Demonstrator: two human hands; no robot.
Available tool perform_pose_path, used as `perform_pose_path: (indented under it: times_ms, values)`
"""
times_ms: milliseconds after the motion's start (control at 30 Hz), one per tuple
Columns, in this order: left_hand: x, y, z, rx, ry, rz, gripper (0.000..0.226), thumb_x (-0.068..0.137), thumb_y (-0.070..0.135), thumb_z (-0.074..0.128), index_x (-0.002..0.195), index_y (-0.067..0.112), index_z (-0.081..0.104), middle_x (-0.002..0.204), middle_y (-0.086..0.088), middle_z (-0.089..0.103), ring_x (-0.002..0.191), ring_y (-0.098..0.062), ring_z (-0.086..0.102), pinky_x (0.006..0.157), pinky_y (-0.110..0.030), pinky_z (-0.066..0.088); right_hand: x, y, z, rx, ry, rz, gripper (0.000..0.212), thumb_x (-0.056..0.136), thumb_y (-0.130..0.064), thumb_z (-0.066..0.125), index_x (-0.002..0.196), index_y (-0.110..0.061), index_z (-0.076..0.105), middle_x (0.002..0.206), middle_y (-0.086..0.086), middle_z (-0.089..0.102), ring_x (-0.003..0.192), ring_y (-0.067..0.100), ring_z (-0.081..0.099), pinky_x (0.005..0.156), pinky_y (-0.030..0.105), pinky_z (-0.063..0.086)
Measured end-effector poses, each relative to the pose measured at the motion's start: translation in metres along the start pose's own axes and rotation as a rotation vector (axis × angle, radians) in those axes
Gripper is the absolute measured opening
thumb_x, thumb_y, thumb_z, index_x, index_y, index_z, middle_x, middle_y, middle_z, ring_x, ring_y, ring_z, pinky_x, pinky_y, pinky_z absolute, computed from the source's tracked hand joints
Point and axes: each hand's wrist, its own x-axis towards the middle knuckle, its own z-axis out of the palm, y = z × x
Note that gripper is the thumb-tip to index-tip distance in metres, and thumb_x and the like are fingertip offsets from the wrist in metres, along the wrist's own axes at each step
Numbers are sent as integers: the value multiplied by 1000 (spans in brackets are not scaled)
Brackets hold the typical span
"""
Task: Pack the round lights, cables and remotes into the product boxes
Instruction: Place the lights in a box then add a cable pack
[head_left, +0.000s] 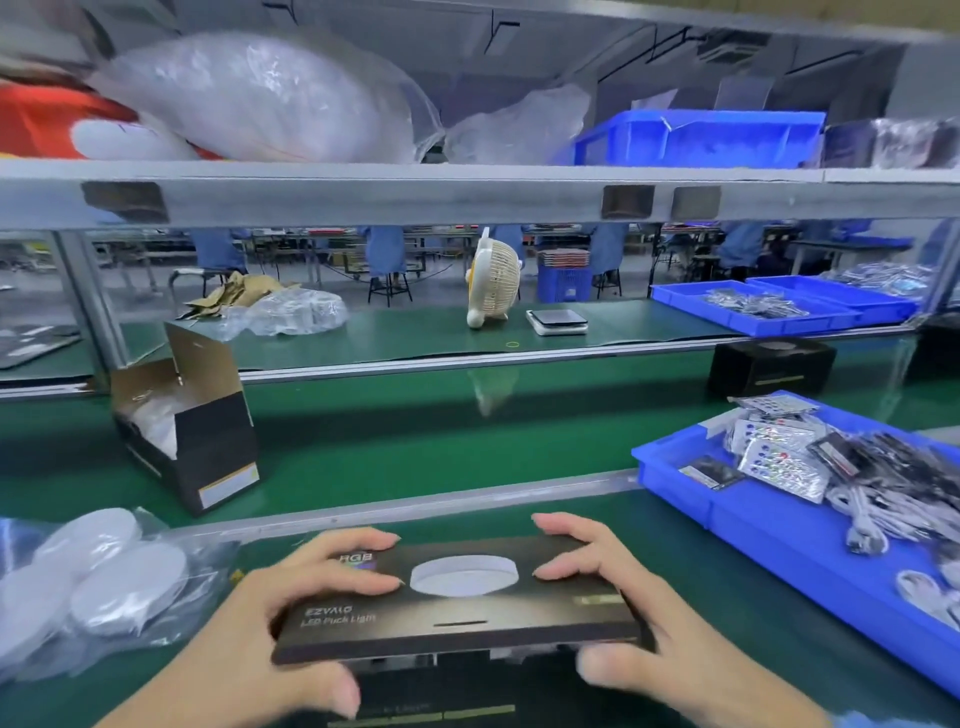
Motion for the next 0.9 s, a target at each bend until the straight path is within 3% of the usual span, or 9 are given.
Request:
perform_pose_path:
  times_ms: [67,133,267,400,533,600,667,767,900]
  values:
    - [-1,2,4,21,31,11,50,59,58,72,105,39,74,135,21,56,124,-4,55,97,-25,47,-2,-1,-4,-28,-22,39,65,72,-80,55,123,-39,56,153,-21,27,143,4,28,109,28,28]
    - [-1,1,12,18,129,-6,42,66,59,66,103,40,75,131,18,59,123,-5,55,96,-29,46,0,-4,0,-10,53,41,50,79,-69,53,119,-40,58,148,-20,37,139,3,33,105,25,29]
    - [4,7,11,97,206,34,38,67,59,69,101,42,74,123,19,65,118,0,58,95,-9,41,3,-4,6,-12,199,-7,27,79,-50,59,104,-40,63,135,-17,53,129,7,47,95,8,34]
    - [-7,1,10,202,110,87,38,75,64,67,108,46,73,136,22,56,130,-2,49,103,-15,37,-7,-2,2,-97,98,-46,26,83,-43,61,109,-40,62,145,-18,42,133,11,44,101,22,36]
    - [-12,-4,14,532,148,370,43,90,62,54,116,32,72,136,15,60,139,-20,44,109,-41,34,-13,-1,4,-469,127,-200,36,84,-49,62,116,-33,67,153,-8,38,146,17,28,112,38,32]
    - [-11,-6,19,623,141,472,43,96,55,50,116,23,71,133,9,63,135,-23,49,104,-53,37,-13,-2,9,-731,235,-326,38,84,-49,66,110,-22,73,149,4,44,142,25,35,106,45,39]
    - [-12,-9,22,633,147,488,42,99,49,47,117,19,70,131,7,64,131,-22,53,102,-56,39,-10,-7,14,-875,301,-484,33,84,-40,70,101,-12,77,139,11,54,127,28,52,99,42,46]
    - [-16,-7,24,573,157,437,38,99,45,48,118,21,70,133,9,62,133,-19,52,107,-53,34,2,-13,30,-928,280,-705,19,84,-22,75,98,-9,77,118,5,69,91,24,64,78,32,53]
    - [-18,-2,20,525,87,366,35,97,42,51,126,29,66,140,18,55,139,-14,44,113,-46,27,14,-21,48,-946,275,-741,18,89,-26,71,99,-11,76,100,-6,71,79,22,60,59,32,50]
